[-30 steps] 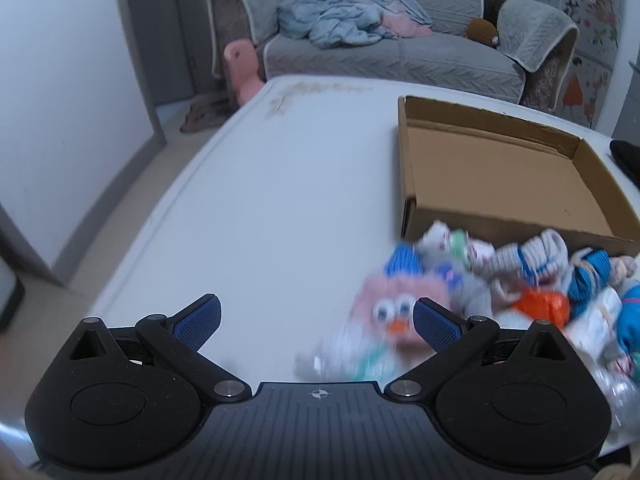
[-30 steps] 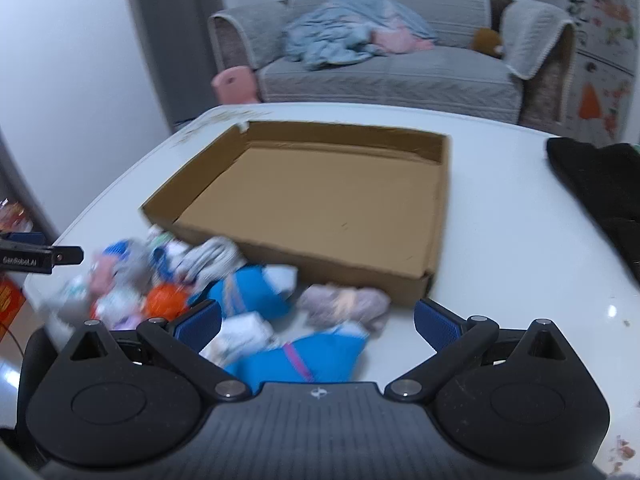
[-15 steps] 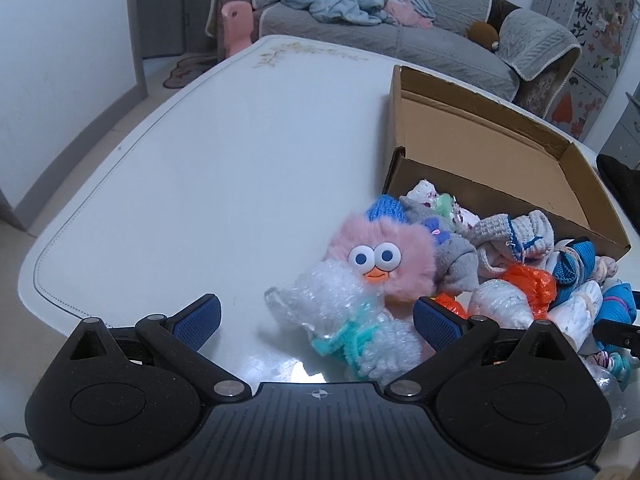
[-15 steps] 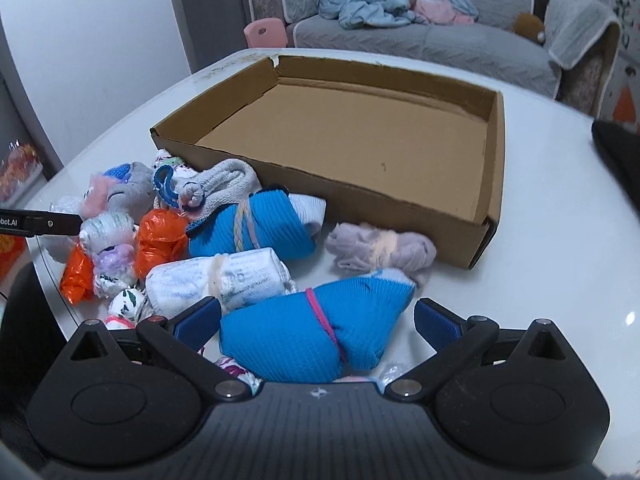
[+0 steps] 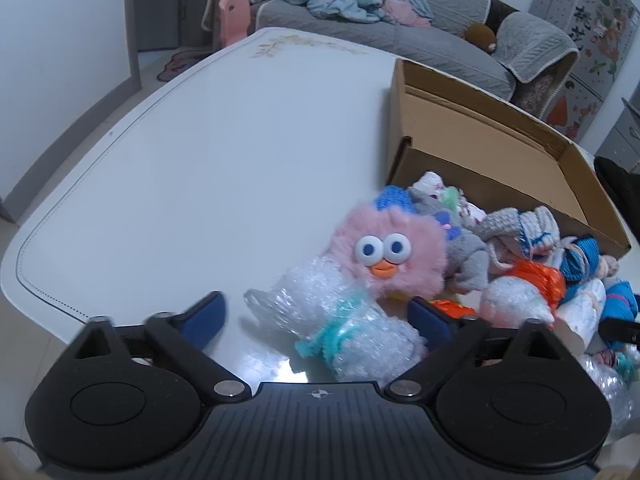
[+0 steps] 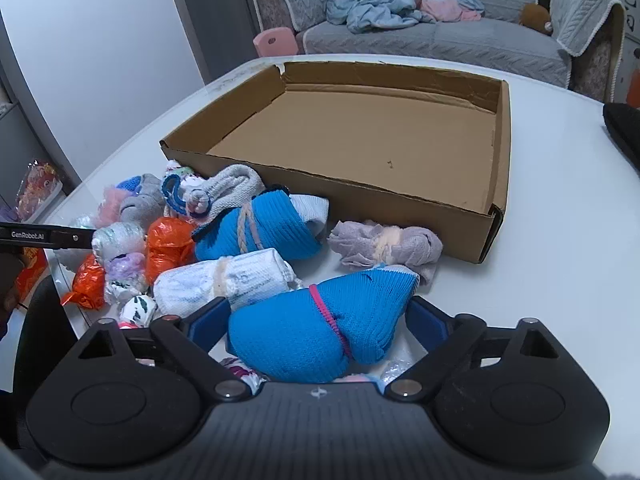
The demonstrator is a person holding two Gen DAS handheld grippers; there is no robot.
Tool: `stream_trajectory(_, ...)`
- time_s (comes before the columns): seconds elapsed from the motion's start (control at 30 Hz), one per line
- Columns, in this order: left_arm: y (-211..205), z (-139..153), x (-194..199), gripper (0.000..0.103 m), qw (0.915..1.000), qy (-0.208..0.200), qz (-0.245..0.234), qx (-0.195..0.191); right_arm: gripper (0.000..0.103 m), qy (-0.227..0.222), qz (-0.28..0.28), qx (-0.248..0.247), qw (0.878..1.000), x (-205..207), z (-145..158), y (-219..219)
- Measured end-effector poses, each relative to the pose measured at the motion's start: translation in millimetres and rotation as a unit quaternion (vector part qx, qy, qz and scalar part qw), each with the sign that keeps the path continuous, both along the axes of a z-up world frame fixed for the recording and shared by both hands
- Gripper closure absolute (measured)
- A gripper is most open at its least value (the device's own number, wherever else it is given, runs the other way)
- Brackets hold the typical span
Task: Organize objects
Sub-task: 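Grasp the bubble-wrapped bundle with left tool while right tool grasps blue sock, then carry both items into the cardboard tray and open both tools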
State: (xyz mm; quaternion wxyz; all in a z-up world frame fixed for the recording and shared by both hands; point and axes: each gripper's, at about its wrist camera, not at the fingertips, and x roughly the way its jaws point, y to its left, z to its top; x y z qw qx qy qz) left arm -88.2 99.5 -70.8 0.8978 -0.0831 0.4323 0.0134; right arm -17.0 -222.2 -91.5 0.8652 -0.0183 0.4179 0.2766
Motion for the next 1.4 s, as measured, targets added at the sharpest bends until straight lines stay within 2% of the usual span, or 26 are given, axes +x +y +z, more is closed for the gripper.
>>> stream_trajectory(0.07,-2.4,1.3,-3.4,0.030,0.9999,-0.010,-0.010,-0.005,0.017,-0.001,0.000,0.004,1.000,-1.2,-0.4,-1.7)
stream_trajectory(0.1,-1.5,2.1,-4.1,0.034,0.9997,-0.013,-0.011,-0.017,0.018,-0.001,-0.001,0.007,1.000,-1.2,-0.3,-3.1)
stream_trajectory(0.13,0.7,2.7,-5.1,0.043,0.9993,-0.015,-0.011,-0.033,0.019,-0.003,-0.001,0.008,1.000,-1.4,0.2,-3.6)
stream_trajectory(0.17,3.0,2.7,-4.9,0.048,0.9986,-0.015,-0.011,-0.049,0.020,-0.005,-0.002,0.007,1.000,-1.0,0.6,-3.3)
stream_trajectory(0.2,4.5,3.1,-5.5,0.048,0.9982,-0.016,-0.008,-0.057,0.021,-0.005,-0.003,0.009,1.000,-1.8,2.0,-4.1)
stream_trajectory(0.4,3.3,12.1,-7.7,0.051,0.9986,-0.030,-0.005,-0.043,0.022,-0.022,-0.007,0.026,0.999,-5.0,15.7,-12.2)
stream_trajectory(0.6,9.8,42.7,-10.3,0.051,0.9973,-0.069,-0.010,-0.024,0.022,-0.050,-0.002,0.046,0.998,-9.6,41.0,-22.8)
stream_trajectory(0.73,7.3,73.9,3.3,0.051,0.9944,-0.102,-0.028,-0.005,0.022,-0.078,0.002,0.049,0.996,-3.6,64.1,-28.0)
stream_trajectory(0.93,-21.5,126.3,64.0,0.050,0.9835,-0.158,-0.083,0.031,0.022,-0.145,0.022,0.037,0.988,32.6,107.3,-20.0)
stream_trajectory(1.07,-53.7,144.9,119.6,0.050,0.9758,-0.174,-0.123,0.046,0.022,-0.175,0.041,0.029,0.983,73.6,128.1,-0.9)
stream_trajectory(1.23,-90.1,130.6,189.9,0.050,0.9750,-0.154,-0.153,0.049,0.022,-0.181,0.070,0.025,0.981,132.1,127.6,35.2)
stream_trajectory(1.4,-103.4,85.1,254.3,0.050,0.9809,-0.106,-0.160,0.031,0.022,-0.159,0.096,0.011,0.983,180.2,96.3,69.2)
